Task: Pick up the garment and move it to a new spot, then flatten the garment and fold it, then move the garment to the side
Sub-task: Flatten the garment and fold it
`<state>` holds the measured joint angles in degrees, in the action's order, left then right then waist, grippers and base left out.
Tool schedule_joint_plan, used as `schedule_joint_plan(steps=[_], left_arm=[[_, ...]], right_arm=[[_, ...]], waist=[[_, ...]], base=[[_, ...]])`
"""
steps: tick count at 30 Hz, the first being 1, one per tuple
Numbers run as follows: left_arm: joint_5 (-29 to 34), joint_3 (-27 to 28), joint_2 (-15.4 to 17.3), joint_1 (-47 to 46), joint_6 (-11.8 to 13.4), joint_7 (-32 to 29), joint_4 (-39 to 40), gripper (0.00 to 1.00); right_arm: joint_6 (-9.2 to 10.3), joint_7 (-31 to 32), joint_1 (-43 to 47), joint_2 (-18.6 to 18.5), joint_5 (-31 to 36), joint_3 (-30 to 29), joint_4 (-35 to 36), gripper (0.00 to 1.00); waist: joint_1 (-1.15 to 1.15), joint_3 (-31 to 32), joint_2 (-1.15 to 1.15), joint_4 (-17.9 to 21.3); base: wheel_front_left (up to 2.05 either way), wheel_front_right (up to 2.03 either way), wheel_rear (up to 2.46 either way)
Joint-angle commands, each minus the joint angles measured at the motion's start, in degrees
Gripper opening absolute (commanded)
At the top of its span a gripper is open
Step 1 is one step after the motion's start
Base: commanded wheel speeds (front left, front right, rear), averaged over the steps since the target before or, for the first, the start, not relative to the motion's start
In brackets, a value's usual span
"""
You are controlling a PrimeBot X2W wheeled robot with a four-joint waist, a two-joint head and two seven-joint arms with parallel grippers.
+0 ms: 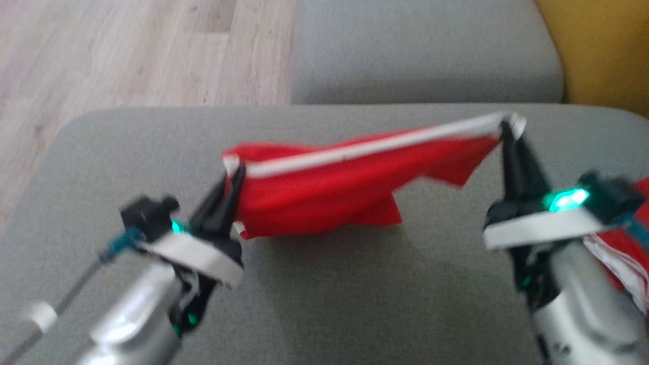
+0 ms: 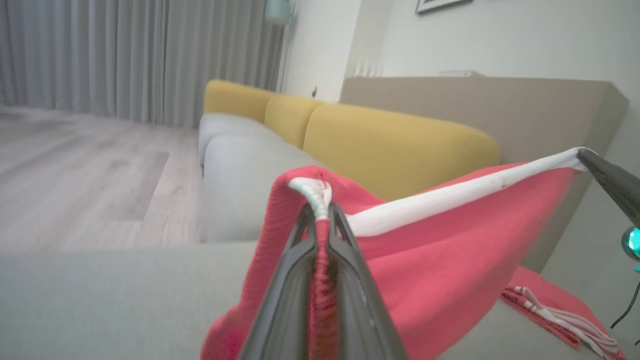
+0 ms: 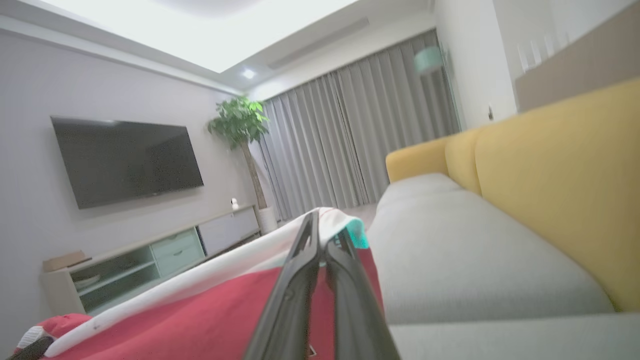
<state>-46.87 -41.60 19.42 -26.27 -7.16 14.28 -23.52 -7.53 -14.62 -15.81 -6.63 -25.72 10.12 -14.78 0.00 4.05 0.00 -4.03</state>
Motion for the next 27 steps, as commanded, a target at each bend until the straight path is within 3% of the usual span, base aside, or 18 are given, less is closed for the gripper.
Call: schedule_joint_plan(steps=[1,3,7,15,21,27], left_arm=[[-0.35,1.95,2.79,-6.71,-0.33,0.28,2.93,0.0],[-1.21,1.67,4.2,-9.44,-0.33,-0.87,5.04,0.04],[-3.44,2.14,5.94,-13.99,-0.33,-4.32,8.03,0.0],[-8.39,4.37,4.91,-18.42,0.34,-8.98,6.96,0.0],[-5.74,5.17,0.62,-24.99,0.91,-3.9,0.73,0.0],[-0.92,7.5,-4.37,-31.58,0.37,0.51,-2.15,0.0]], right_arm=[[0.04,-0.38,-3.78,-1.44,-0.88,0.76,2.82,0.0],[0.04,-0.38,-6.17,-3.2,-1.57,0.64,4.38,0.0],[0.04,0.02,-10.33,-5.77,-3.26,0.57,6.48,0.0],[0.04,2.37,-17.27,-7.88,-3.38,1.63,5.03,0.0],[0.04,0.77,-27.61,-7.73,-0.72,4.89,-3.31,0.0],[0.04,-0.33,-36.6,-5.99,1.27,2.67,-5.82,0.0]], waist=[[0.0,1.43,0.0,0.17],[0.0,2.11,0.0,0.15],[0.0,2.45,0.0,0.17],[0.0,-1.12,0.0,1.16],[0.0,-6.41,0.0,3.01],[0.0,-8.79,0.0,4.17]], base=[[0.0,0.0,0.0],[0.0,0.0,0.0],[0.0,0.0,0.0],[0.0,0.0,0.0],[0.0,0.0,0.0],[0.0,0.0,0.0]])
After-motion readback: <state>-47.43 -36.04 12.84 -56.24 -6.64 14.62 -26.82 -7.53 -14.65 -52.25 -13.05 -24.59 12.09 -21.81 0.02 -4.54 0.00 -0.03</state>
